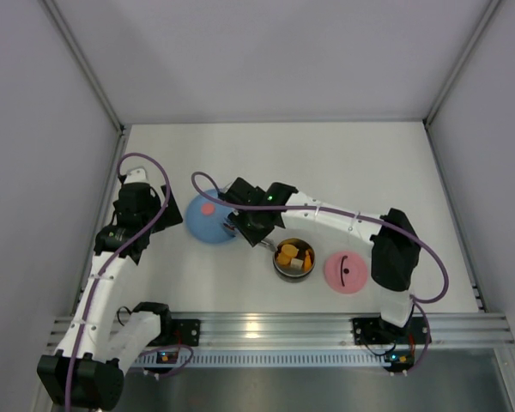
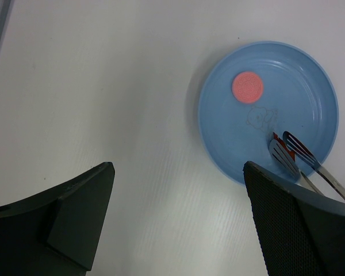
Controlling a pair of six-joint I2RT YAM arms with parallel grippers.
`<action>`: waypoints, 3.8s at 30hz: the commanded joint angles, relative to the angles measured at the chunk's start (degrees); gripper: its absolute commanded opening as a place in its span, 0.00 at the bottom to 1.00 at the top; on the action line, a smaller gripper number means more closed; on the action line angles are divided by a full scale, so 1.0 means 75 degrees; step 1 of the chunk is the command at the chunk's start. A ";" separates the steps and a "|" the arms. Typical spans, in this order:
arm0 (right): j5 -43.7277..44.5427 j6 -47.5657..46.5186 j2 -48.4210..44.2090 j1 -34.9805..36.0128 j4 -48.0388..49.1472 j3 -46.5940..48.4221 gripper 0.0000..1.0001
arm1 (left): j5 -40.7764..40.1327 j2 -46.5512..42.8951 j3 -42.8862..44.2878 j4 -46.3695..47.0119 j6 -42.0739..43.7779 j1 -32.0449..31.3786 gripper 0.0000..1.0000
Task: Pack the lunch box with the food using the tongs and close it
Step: Pick up the fake food from the plate, then place the fake food in the packing box.
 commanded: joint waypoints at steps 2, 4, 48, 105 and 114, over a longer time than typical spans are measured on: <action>0.0003 0.0017 -0.0177 -0.0100 0.0153 0.0484 0.26 | -0.0059 -0.0018 -0.0037 0.0112 0.0061 -0.0038 0.99; 0.0038 0.0028 -0.0236 -0.0100 0.0153 0.0554 0.24 | -0.0048 -0.0030 -0.0037 0.0112 0.0049 -0.0038 0.99; 0.1445 0.1692 -0.7078 -0.0170 -0.1968 -0.3334 0.22 | -0.0036 -0.0100 -0.0025 0.0101 0.0049 -0.0061 0.99; 0.0320 0.1236 -0.5676 -0.0170 -0.0727 -0.2377 0.42 | -0.0036 -0.0089 -0.0014 0.0065 0.0049 -0.0061 0.99; 0.0320 0.0720 -0.2314 -0.0170 0.0327 0.0024 0.43 | -0.0094 0.0017 -0.0014 0.0065 0.0049 -0.0073 0.99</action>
